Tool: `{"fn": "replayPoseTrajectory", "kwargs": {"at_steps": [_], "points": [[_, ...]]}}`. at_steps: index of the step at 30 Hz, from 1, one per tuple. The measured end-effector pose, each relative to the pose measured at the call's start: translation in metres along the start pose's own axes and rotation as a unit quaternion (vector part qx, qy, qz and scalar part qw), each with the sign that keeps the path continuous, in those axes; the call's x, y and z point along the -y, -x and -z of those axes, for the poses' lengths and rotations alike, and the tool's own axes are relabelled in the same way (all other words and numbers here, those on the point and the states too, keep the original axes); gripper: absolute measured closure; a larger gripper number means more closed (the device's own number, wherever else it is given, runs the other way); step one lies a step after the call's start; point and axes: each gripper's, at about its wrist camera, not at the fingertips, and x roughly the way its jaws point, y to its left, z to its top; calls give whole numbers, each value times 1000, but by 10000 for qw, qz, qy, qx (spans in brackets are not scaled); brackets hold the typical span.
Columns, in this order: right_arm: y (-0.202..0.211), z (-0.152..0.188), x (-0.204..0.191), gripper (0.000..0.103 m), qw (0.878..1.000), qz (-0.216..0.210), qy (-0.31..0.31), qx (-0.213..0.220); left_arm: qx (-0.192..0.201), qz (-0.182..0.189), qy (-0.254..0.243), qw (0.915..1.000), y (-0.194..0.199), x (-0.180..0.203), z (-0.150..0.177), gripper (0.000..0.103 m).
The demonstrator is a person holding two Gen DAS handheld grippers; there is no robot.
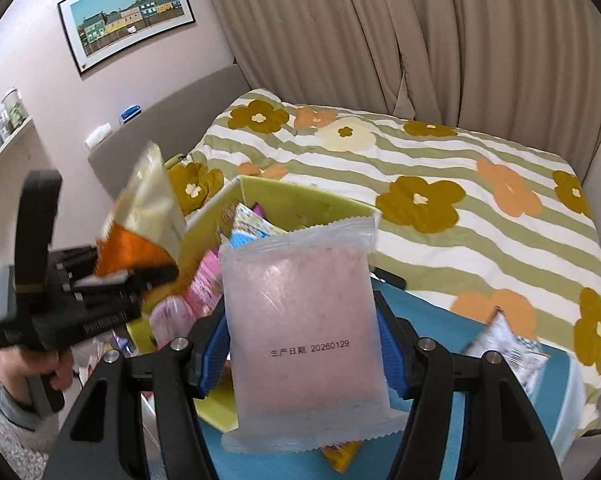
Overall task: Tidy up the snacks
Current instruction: 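Carry cake bag with left tool while right tool carries pale pink packet to box, then release cake bag with left tool while right tool drops pale pink packet in box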
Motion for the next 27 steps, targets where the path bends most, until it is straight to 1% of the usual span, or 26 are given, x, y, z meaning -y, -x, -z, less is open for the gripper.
{"fn": "replayPoseTrajectory", "kwargs": {"at_steps": [1, 2, 3, 4, 5, 7, 11, 17, 23, 24, 25, 26, 27], "points": [[-7, -5, -6, 43, 10000, 24, -46, -14, -91, 99, -63, 9999, -5, -3, 0, 58], [-13, -9, -11, 43, 9999, 54, -93, -27, -170, 181, -154, 9996, -10, -6, 1, 28], [-16, -12, -13, 43, 9999, 83, -127, -36, -175, 196, -247, 9994, -12, -9, 3, 9], [-21, -15, -17, 43, 9997, 129, -179, -48, -70, 193, -339, 9992, -13, -11, 4, 0], [-24, -17, -19, 43, 9996, 163, -226, -54, 1, 247, -448, 9987, -12, -11, 6, 0], [-32, -21, -22, 43, 9990, 254, -353, -69, -40, 452, -652, 9968, -15, -14, 7, 1], [-45, -30, -26, 43, 9975, 463, -502, -158, 72, 499, -893, 9947, -14, -15, 5, 0], [-65, -56, -23, 43, 9954, 642, -650, -301, 40, 834, -934, 9921, -27, -25, -8, 1], [-108, -81, -12, 43, 9924, 673, -864, -560, -53, 964, -916, 9911, -44, -36, -19, 1], [-116, -84, -11, 38, 9922, 655, -894, -567, -72, 981, -905, 9910, -46, -38, -19, 1], [-121, -86, -10, 24, 9924, 628, -915, -530, -94, 996, -901, 9909, -49, -40, -20, 1], [-124, -87, -10, 14, 9927, 608, -932, -462, -118, 997, -908, 9908, -52, -41, -19, 1], [-124, -86, -12, 0, 9929, 603, -954, -365, -137, 982, -919, 9908, -54, -43, -19, 1]]}}
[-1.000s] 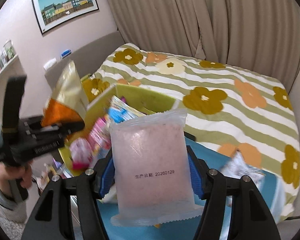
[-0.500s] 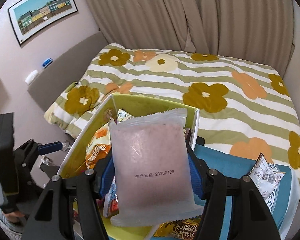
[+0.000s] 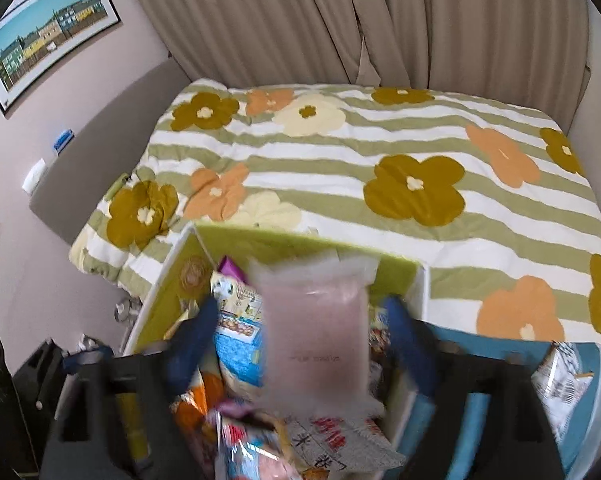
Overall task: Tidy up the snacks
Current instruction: 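Release cake bag with left tool while right tool drops pale pink packet in box, then move both tools back over the gold bag and white chip bag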
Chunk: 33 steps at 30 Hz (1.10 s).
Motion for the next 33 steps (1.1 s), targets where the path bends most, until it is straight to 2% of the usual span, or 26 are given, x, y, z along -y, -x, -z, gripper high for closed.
{"fn": "replayPoseTrajectory", "kwargs": {"at_steps": [3, 9, 19, 25, 33], "points": [[3, 7, -4, 0, 9998, -28, 30, 205, -69, 1, 22, 10000, -5, -4, 3, 1], [9, 25, -9, 0, 9996, 159, 145, 166, -120, 86, 25, 9999, -9, -5, 7, 1], [48, 33, -11, 0, 9985, 294, 228, 407, 131, 23, 141, 9998, 15, 4, 2, 1], [94, 46, -1, 0, 9965, 381, 290, 679, 360, -179, 317, 9987, 42, 30, 4, 1], [157, 78, 44, 0, 9935, 470, 340, 975, 665, -304, 607, 9955, 67, 98, 12, 1]]}}
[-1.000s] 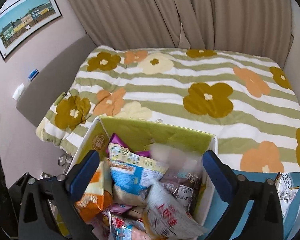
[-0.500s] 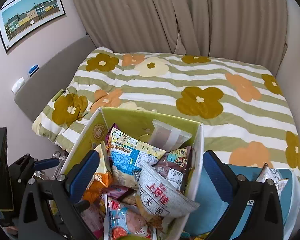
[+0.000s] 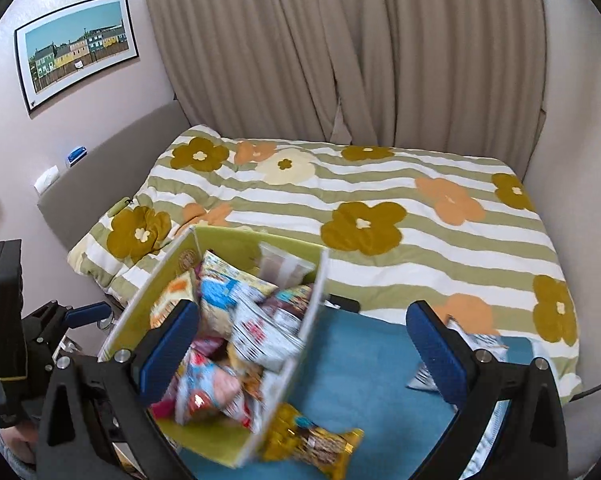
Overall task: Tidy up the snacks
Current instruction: 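Move both tools back over the gold bag and white chip bag, then grasp gold chocolate bag with left tool while right tool grasps white chip bag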
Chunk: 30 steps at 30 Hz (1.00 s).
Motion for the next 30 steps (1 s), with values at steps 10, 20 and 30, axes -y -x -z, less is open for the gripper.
{"fn": "replayPoseTrajectory", "kwargs": {"at_steps": [10, 20, 30], "points": [[53, 43, 78, 0, 9999, 117, 23, 106, 140, -231, -25, 9996, 19, 105, 29, 0], [72, 76, 151, 0, 9994, -65, 345, -22, 1, -614, 77, 9981, 0, 193, 66, 0], [27, 103, 196, 0, 9979, -195, 279, -547, -590, -1510, -475, 9856, -88, 237, 97, 0]]}}
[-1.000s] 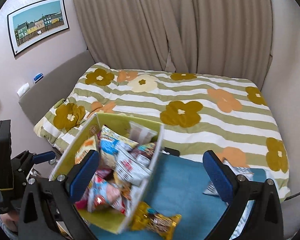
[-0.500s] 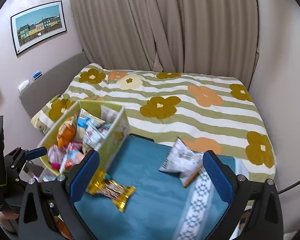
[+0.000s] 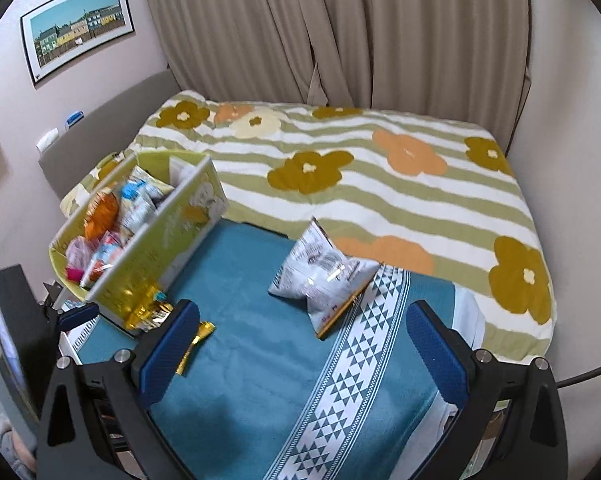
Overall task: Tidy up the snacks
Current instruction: 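Grasp gold chocolate bag with left tool while right tool grasps white chip bag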
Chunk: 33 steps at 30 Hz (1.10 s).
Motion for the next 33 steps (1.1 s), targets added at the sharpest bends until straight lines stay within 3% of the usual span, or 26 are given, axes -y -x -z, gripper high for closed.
{"fn": "replayPoseTrajectory", "kwargs": {"at_steps": [10, 15, 21, 24, 29, 33], "points": [[-59, 1, 16, 0, 9983, -182, 173, -519, -704, -561, 201, 9957, -82, 2, -10, 0], [-87, -7, 19, 0, 9968, -285, 291, -682, -1109, -394, 383, 9923, -114, -6, -11, 0], [-115, -16, 16, 0, 9927, -417, 748, -855, -1120, 5, 500, 9924, -125, -8, -17, 2], [-131, -16, 15, 0, 9884, -448, 1079, -972, -1129, 217, 532, 9919, -128, -10, -20, 7], [-155, -15, 14, 0, 9802, -506, 1523, -1164, -1068, 430, 481, 9922, -126, -14, -18, 26], [-172, -10, 14, 0, 9738, -540, 1776, -1314, -1032, 515, 396, 9925, -123, -17, -15, 34]]}}
